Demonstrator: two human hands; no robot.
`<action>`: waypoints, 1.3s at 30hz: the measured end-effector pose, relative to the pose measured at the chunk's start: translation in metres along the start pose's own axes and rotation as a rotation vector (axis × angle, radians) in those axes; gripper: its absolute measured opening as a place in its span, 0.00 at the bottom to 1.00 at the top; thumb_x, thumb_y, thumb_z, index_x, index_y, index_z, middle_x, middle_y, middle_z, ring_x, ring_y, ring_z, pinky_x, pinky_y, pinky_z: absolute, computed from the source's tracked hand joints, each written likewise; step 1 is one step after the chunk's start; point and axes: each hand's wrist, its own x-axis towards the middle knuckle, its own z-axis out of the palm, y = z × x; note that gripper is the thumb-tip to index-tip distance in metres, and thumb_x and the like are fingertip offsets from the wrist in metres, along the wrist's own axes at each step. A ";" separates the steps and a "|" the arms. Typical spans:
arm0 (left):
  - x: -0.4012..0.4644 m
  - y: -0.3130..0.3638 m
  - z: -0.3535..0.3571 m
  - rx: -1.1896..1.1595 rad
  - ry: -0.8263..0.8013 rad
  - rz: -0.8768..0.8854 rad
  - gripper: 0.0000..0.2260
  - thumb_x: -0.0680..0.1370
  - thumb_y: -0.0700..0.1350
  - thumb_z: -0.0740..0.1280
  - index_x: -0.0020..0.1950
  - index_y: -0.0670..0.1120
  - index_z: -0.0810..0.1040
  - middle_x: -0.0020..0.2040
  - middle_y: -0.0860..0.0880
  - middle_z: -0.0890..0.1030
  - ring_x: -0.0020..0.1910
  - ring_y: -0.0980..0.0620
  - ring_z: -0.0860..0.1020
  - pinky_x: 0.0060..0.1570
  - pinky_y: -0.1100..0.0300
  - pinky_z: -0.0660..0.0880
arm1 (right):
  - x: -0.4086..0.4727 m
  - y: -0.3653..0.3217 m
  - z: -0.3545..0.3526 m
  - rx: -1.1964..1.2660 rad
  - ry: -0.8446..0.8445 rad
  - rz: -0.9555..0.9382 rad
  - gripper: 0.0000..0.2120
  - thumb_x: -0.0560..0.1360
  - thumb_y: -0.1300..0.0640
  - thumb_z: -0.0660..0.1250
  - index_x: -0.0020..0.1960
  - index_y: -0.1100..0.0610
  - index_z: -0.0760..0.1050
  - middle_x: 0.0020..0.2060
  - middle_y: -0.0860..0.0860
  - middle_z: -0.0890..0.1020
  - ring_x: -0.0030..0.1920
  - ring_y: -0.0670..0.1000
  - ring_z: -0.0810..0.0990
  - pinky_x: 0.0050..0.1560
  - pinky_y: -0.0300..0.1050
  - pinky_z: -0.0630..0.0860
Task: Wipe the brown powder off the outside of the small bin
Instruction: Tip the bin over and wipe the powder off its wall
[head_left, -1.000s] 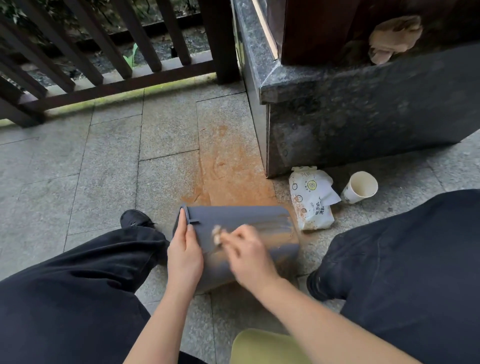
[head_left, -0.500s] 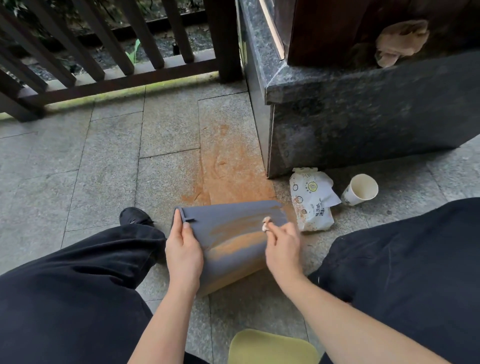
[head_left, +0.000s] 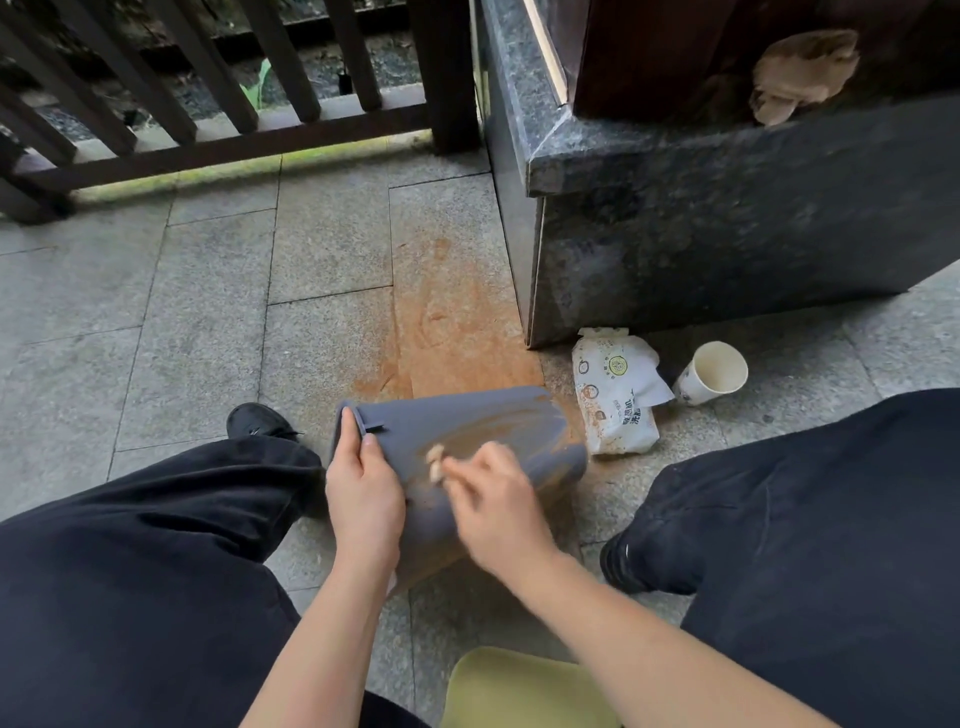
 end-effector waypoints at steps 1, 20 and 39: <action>-0.001 -0.001 -0.001 -0.019 0.000 -0.002 0.21 0.84 0.45 0.58 0.77 0.50 0.66 0.73 0.60 0.68 0.70 0.62 0.67 0.69 0.62 0.63 | 0.007 0.015 -0.006 -0.026 0.034 0.106 0.09 0.78 0.57 0.66 0.55 0.50 0.82 0.39 0.48 0.70 0.42 0.51 0.73 0.45 0.43 0.71; -0.007 0.001 -0.002 0.028 -0.008 0.029 0.20 0.84 0.46 0.58 0.77 0.51 0.67 0.67 0.59 0.74 0.61 0.63 0.74 0.58 0.65 0.68 | 0.006 -0.005 -0.004 0.001 -0.023 0.018 0.11 0.79 0.59 0.64 0.57 0.51 0.82 0.40 0.50 0.71 0.42 0.53 0.74 0.44 0.42 0.70; 0.001 -0.009 -0.009 -0.147 -0.026 -0.026 0.20 0.83 0.46 0.59 0.75 0.52 0.70 0.70 0.53 0.75 0.58 0.59 0.78 0.59 0.57 0.76 | -0.008 -0.033 0.003 0.036 -0.111 -0.118 0.13 0.80 0.58 0.62 0.62 0.54 0.79 0.40 0.50 0.72 0.44 0.52 0.72 0.47 0.42 0.70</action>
